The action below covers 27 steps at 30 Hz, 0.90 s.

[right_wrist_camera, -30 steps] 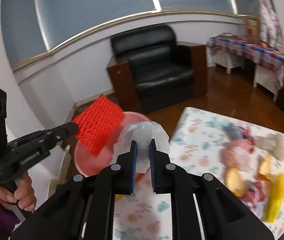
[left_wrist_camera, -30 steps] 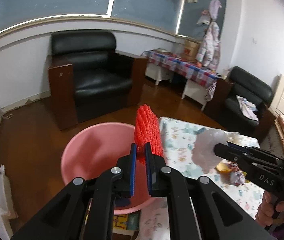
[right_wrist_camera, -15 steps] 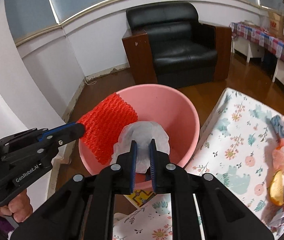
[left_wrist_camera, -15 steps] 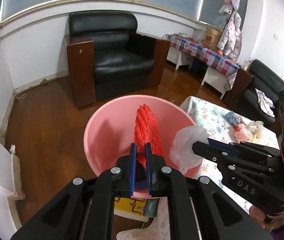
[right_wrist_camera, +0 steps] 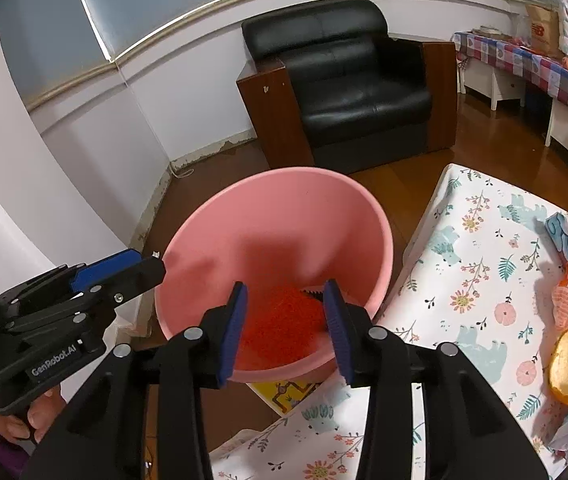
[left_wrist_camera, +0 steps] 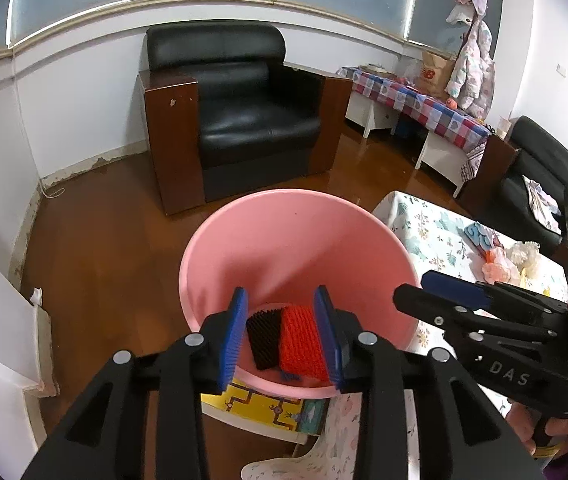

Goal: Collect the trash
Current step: 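Carry the red net and white bag over the bucket and release both, then grasp the pink plastic bag with the left tool while the right tool grasps the clear bubble wrap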

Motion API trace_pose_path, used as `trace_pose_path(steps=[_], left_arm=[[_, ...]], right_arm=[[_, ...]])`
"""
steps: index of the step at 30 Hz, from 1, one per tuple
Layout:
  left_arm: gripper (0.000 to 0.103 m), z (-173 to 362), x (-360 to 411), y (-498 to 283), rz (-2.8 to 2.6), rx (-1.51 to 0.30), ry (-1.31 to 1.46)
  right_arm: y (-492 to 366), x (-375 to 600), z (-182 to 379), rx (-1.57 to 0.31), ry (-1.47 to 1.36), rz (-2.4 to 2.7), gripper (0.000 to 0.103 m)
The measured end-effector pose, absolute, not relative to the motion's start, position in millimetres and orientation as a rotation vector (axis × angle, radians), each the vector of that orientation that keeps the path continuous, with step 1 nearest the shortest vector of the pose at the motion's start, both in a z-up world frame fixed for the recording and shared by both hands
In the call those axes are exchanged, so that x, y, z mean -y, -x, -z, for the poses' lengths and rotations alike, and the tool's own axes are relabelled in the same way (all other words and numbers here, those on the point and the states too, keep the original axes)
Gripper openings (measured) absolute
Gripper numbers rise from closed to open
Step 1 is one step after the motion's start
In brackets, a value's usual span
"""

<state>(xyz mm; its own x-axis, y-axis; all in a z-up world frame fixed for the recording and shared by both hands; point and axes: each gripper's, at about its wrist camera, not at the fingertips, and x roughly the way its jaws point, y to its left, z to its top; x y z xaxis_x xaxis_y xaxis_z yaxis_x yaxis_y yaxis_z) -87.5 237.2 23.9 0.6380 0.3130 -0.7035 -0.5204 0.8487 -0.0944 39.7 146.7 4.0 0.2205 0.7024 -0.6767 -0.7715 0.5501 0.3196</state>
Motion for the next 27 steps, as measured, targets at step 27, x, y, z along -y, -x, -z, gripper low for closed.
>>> trace_pose_path(steps=[27], left_arm=[[0.034, -43, -145, 20, -0.224, -0.693, 0.232]], right_arm=[[-69, 39, -6, -0.821, -0.075, -0.689, 0.040]])
